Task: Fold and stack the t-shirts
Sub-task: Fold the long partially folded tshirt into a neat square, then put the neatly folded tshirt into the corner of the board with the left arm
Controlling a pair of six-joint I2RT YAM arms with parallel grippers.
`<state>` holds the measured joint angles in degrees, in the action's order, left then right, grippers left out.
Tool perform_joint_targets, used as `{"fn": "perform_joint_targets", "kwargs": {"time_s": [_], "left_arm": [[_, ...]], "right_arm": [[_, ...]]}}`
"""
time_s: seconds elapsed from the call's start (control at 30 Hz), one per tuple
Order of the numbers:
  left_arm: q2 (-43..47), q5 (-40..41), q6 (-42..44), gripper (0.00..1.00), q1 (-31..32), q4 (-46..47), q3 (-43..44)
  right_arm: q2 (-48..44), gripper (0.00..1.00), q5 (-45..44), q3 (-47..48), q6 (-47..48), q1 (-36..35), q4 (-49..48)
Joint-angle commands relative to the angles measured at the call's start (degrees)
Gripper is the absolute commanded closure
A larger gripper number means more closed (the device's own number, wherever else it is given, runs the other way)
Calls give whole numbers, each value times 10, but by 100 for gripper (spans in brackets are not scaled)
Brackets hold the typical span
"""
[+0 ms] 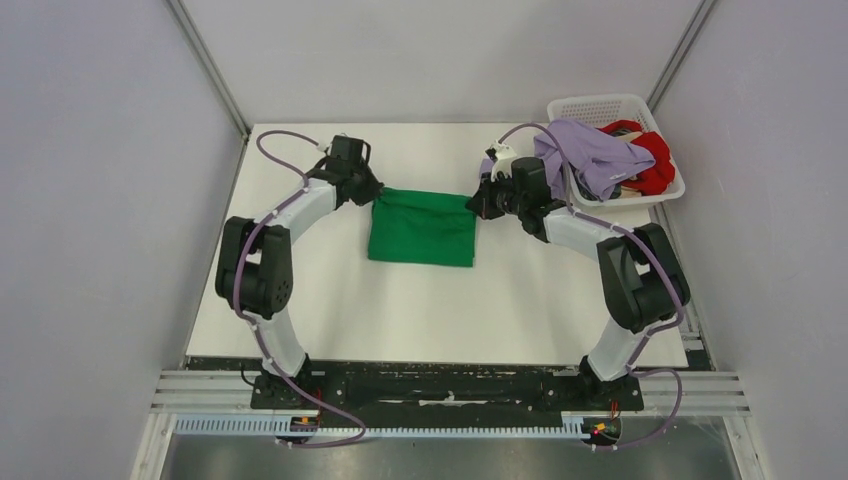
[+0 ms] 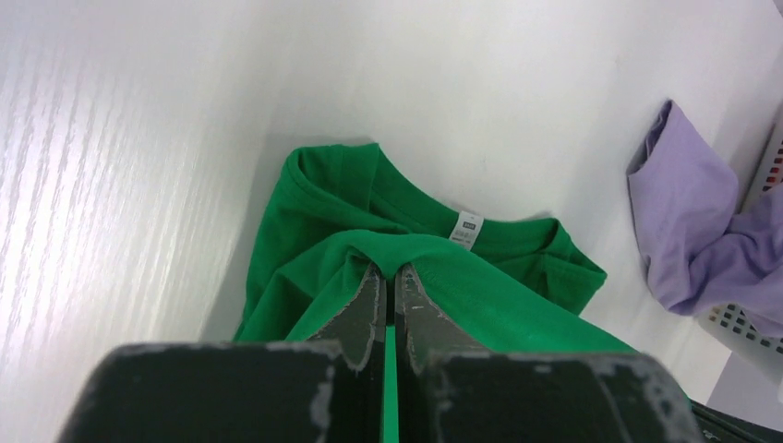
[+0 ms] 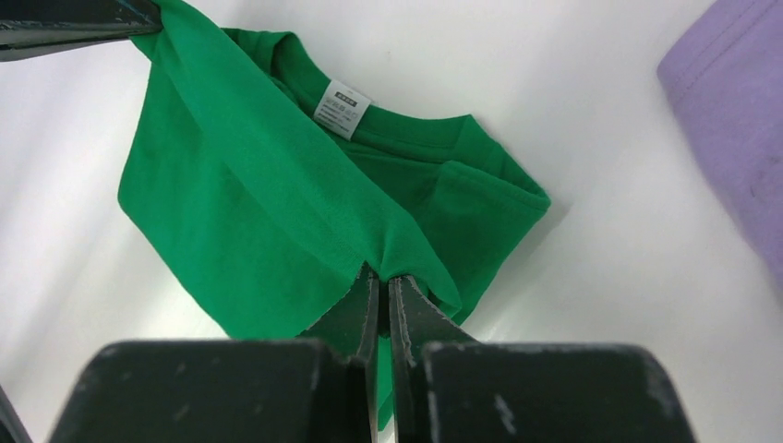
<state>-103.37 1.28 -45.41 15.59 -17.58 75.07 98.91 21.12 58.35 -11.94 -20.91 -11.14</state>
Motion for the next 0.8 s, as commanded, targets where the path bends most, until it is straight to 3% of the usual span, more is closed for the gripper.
{"fn": "perform_joint_targets", "kwargs": {"time_s": [0.0,0.03,0.07,0.1,0.13,0.17,0.2,0.23,0.37,0.57,0.77], "left_arm": [[-36,14,13,98,-13,14,53],[-43,14,11,98,-14,14,59],[-51,12,10,90,-14,12,69],[-59,11,10,74,-15,8,80],[-64,10,11,38,-16,0,92],[-67,9,12,7,-16,-6,103],[-68,6,14,1,-16,-7,110],[-65,2,16,0,-16,-8,113],[-44,0,27,0,-17,-9,99],[-19,-43,86,0,-15,-20,40],[-65,-84,130,3,-15,-37,32]], "right_arm": [[35,99,-12,40,-15,13,-52],[44,96,-15,45,-17,15,-55],[54,88,-19,53,-24,18,-55],[63,81,-20,63,-28,21,-55],[71,70,-20,70,-33,25,-53],[76,48,-21,80,-34,27,-51],[78,7,-21,87,-29,28,-47],[78,2,-23,95,-27,27,-42],[64,2,-6,91,-25,27,-44],[14,2,63,11,-41,27,-114],[-59,2,97,-82,-44,27,-139]]}}
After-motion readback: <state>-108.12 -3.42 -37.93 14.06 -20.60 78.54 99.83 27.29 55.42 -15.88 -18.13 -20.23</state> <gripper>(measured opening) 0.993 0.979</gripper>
